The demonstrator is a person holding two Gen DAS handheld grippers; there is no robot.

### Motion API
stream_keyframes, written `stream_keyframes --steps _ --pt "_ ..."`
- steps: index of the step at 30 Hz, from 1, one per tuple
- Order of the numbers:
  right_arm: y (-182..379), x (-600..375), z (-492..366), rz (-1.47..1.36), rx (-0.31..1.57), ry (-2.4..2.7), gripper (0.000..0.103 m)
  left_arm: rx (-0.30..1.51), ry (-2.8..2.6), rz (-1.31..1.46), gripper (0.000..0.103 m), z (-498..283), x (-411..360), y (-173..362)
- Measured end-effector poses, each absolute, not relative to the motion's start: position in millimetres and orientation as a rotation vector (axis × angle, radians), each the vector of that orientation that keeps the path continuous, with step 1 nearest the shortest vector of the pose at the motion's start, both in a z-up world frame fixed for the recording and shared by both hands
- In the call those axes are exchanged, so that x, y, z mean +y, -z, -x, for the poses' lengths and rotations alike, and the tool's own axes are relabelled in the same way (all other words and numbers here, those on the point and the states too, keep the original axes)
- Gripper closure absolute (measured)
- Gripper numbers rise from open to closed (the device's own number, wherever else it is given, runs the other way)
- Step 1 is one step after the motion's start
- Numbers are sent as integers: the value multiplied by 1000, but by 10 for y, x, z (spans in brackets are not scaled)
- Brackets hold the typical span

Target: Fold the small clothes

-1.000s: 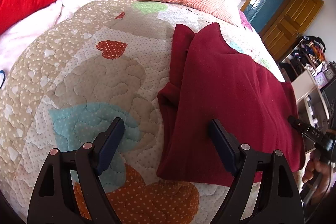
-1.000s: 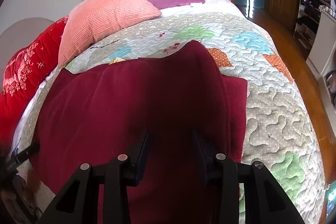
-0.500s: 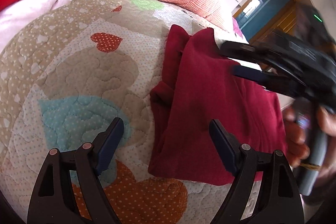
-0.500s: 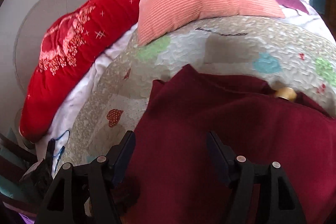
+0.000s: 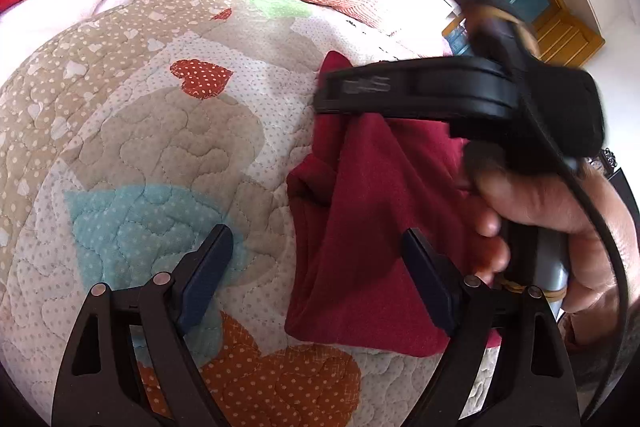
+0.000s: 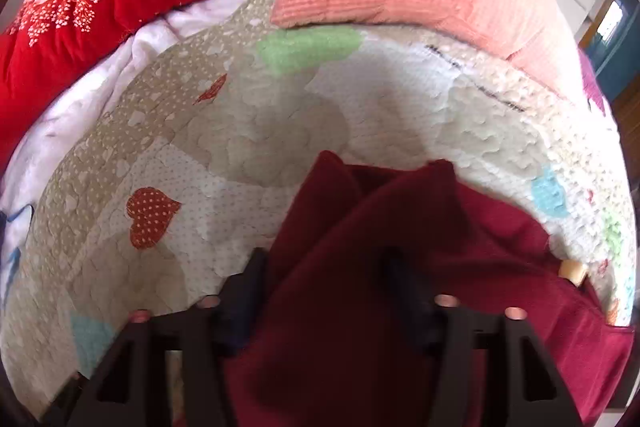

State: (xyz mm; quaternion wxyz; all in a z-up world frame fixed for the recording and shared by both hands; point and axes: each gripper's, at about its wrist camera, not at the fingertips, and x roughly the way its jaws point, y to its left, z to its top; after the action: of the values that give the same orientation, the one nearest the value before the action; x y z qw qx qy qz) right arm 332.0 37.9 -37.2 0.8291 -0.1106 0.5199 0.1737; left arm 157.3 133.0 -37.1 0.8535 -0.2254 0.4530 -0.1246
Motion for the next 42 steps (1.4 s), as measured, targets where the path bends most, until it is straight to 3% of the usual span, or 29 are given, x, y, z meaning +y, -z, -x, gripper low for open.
stream_keyframes --steps 1,4,13,15,19,30,37,40,41,42 --pt "329 302 -3297 206 1094 -388 74 951 260 468 17 -1574 1317 368" --pt "110 -4 -3199 44 1042 -463 84 939 251 441 17 -1581 1261 361" --pt "-201 -414 -2887 -120 935 -535 88 835 337 427 20 -1563 1053 266" --pt "-245 -513 -2813 -139 918 -535 88 814 395 425 55 -1573 1040 210" --pt "-412 -751 -2659 -143 872 -529 89 776 485 361 81 -1495 806 12" --pt "-717 -2150 -2193 -239 782 -406 90 744 706 233 85 -1261 -446 -522" --pt "-126 -2941 -2126 -275 880 -197 90 869 747 76 85 -1303 -1345 -135" --pt "153 -3225 -2143 -421 926 -170 87 919 731 33 85 -1332 -1471 0" --pt "132 -3304 -2088 -456 907 -157 84 917 738 25 83 -1326 -1458 -33" --pt "64 -3351 -2018 -460 879 -146 81 919 751 15 73 -1286 -1441 -91"
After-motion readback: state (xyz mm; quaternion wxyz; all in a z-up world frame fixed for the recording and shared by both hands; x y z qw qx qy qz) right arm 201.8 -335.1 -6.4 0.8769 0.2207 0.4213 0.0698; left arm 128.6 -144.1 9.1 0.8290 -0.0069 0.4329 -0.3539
